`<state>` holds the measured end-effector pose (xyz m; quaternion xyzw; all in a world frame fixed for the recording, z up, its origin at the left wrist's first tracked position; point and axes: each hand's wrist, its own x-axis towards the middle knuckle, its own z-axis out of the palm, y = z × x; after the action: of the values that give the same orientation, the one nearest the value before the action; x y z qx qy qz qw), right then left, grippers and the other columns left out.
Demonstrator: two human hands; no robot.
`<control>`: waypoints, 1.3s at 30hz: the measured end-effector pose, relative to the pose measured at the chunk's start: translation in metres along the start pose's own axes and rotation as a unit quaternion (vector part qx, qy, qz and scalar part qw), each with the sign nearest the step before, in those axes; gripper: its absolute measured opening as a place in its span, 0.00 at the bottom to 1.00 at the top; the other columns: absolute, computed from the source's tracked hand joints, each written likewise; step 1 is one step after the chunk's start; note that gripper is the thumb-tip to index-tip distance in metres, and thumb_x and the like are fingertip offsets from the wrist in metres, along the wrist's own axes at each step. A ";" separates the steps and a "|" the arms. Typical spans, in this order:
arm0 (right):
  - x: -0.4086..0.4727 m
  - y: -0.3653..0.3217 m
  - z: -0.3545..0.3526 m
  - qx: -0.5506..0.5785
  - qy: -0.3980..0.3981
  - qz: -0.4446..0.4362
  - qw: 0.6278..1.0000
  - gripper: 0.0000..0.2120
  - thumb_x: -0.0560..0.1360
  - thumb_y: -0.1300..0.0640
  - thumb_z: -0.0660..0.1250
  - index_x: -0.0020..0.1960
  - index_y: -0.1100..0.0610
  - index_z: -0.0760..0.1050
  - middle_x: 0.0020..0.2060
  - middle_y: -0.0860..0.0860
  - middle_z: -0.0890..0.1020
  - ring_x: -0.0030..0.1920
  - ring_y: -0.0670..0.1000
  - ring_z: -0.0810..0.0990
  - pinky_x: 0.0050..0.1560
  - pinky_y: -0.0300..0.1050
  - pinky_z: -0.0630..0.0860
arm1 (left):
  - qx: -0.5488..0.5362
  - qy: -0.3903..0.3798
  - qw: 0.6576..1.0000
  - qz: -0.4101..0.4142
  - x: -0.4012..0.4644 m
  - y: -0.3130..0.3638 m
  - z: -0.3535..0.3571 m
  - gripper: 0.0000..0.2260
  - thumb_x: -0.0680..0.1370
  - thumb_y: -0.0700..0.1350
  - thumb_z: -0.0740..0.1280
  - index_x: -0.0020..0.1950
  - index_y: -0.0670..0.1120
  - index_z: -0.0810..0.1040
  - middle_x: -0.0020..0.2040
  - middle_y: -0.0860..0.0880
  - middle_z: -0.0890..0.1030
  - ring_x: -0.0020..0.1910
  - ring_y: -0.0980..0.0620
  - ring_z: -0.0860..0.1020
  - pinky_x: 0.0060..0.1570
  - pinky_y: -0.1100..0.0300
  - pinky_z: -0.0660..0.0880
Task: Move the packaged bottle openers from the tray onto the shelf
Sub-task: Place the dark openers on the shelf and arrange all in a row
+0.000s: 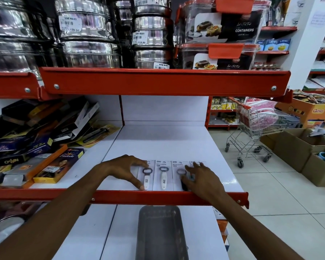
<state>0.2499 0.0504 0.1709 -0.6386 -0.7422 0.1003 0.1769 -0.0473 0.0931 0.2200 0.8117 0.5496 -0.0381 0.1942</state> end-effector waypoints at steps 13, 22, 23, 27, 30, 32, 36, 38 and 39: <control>-0.001 -0.003 -0.004 -0.011 -0.021 -0.009 1.000 0.27 0.77 0.36 0.52 0.67 0.49 0.71 0.66 0.52 0.77 0.64 0.55 0.75 0.64 0.53 0.73 | -0.029 0.039 0.999 -0.007 0.010 0.002 0.009 0.45 0.62 0.68 0.75 0.74 0.55 0.64 0.77 0.54 0.64 0.74 0.50 0.65 0.67 0.56 0.65; 0.002 -0.006 -0.003 -0.017 -0.007 -0.023 1.000 0.26 0.78 0.39 0.56 0.71 0.50 0.66 0.71 0.52 0.72 0.71 0.54 0.69 0.68 0.54 0.70 | -0.012 0.034 0.999 0.001 0.015 -0.004 0.006 0.43 0.61 0.70 0.74 0.73 0.60 0.65 0.77 0.56 0.64 0.75 0.52 0.63 0.70 0.53 0.63; 0.003 -0.010 -0.003 -0.016 -0.001 -0.029 0.999 0.26 0.78 0.39 0.56 0.72 0.49 0.64 0.72 0.51 0.70 0.73 0.53 0.66 0.70 0.55 0.67 | -0.014 0.035 0.999 0.002 0.015 -0.004 0.005 0.43 0.61 0.69 0.75 0.73 0.60 0.66 0.77 0.56 0.64 0.74 0.52 0.63 0.70 0.53 0.63; 0.008 -0.044 0.007 0.022 -0.038 -0.077 0.996 0.29 0.76 0.37 0.58 0.74 0.46 0.60 0.75 0.47 0.63 0.76 0.51 0.60 0.74 0.55 0.60 | -0.024 0.039 0.999 0.005 0.014 -0.005 0.007 0.44 0.60 0.70 0.75 0.73 0.60 0.66 0.77 0.56 0.64 0.75 0.52 0.63 0.70 0.54 0.62; 0.014 -0.062 0.014 -0.003 -0.081 -0.090 0.993 0.29 0.76 0.37 0.57 0.74 0.47 0.61 0.75 0.48 0.63 0.75 0.53 0.62 0.73 0.54 0.61 | -0.024 0.040 0.999 0.006 0.013 -0.004 0.007 0.44 0.61 0.69 0.75 0.73 0.59 0.66 0.77 0.56 0.63 0.75 0.52 0.62 0.72 0.53 0.61; 0.016 -0.064 0.014 -0.008 -0.092 -0.084 0.992 0.29 0.76 0.37 0.57 0.74 0.47 0.62 0.75 0.49 0.65 0.73 0.54 0.65 0.71 0.54 0.64 | -0.023 0.039 0.999 0.008 0.012 -0.002 0.007 0.43 0.61 0.68 0.75 0.74 0.59 0.66 0.77 0.56 0.64 0.75 0.52 0.62 0.72 0.54 0.61; 0.015 -0.063 0.012 -0.007 -0.093 -0.086 0.992 0.29 0.76 0.38 0.58 0.73 0.47 0.63 0.74 0.48 0.66 0.73 0.54 0.66 0.71 0.54 0.65 | -0.028 0.037 0.999 0.008 0.010 -0.003 0.006 0.44 0.60 0.68 0.75 0.74 0.59 0.66 0.77 0.56 0.64 0.75 0.53 0.62 0.72 0.54 0.61; 0.014 -0.063 0.012 -0.005 -0.091 -0.086 0.992 0.28 0.76 0.38 0.59 0.73 0.47 0.63 0.74 0.48 0.66 0.72 0.54 0.67 0.71 0.53 0.65 | -0.028 0.038 0.999 0.009 0.010 -0.004 0.005 0.44 0.60 0.69 0.75 0.73 0.59 0.66 0.77 0.56 0.64 0.75 0.53 0.62 0.71 0.54 0.61; 0.014 -0.063 0.012 -0.002 -0.090 -0.084 0.992 0.28 0.76 0.38 0.59 0.73 0.47 0.63 0.74 0.49 0.66 0.72 0.55 0.67 0.71 0.53 0.65 | -0.028 0.037 0.999 0.008 0.010 -0.004 0.005 0.44 0.60 0.69 0.75 0.73 0.59 0.66 0.77 0.56 0.64 0.75 0.53 0.62 0.71 0.55 0.61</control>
<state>0.1857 0.0546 0.1851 -0.5625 -0.8065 0.1406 0.1155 -0.0461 0.1017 0.2119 0.8112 0.5506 0.0095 0.1965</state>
